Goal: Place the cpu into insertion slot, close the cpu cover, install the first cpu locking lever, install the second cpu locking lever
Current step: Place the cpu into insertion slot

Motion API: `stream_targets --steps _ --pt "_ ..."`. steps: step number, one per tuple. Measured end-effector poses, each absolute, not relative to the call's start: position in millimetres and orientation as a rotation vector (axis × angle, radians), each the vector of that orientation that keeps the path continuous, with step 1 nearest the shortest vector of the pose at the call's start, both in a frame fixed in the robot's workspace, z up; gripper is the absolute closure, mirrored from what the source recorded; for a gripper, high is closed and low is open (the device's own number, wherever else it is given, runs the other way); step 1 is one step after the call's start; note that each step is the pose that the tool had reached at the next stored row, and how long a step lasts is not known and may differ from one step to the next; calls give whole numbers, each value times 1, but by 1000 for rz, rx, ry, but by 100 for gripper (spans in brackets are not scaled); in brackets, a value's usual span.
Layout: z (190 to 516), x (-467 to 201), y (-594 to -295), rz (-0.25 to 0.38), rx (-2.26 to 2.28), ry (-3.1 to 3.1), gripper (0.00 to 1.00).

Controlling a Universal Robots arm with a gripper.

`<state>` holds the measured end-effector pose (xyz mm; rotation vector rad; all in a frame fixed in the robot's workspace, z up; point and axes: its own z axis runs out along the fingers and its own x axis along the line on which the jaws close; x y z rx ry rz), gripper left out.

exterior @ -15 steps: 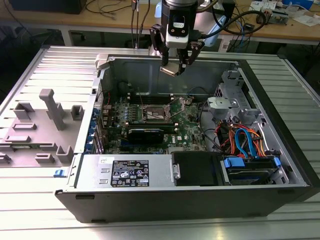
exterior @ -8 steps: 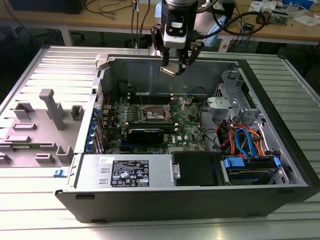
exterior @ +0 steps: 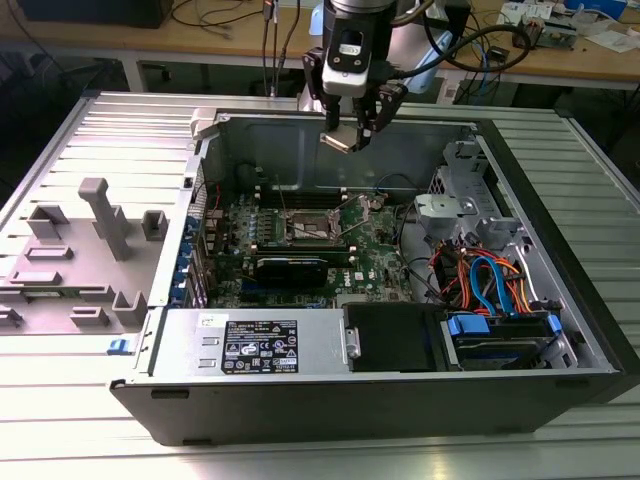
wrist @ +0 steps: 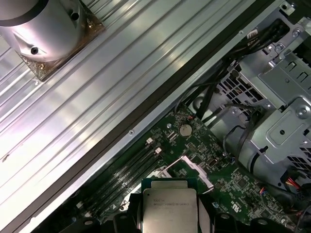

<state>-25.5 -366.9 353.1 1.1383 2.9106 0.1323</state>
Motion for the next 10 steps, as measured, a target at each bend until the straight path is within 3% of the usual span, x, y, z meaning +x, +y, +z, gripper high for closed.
stream_targets --steps 10 --pt "353 -26 -367 132 1144 2909 46"
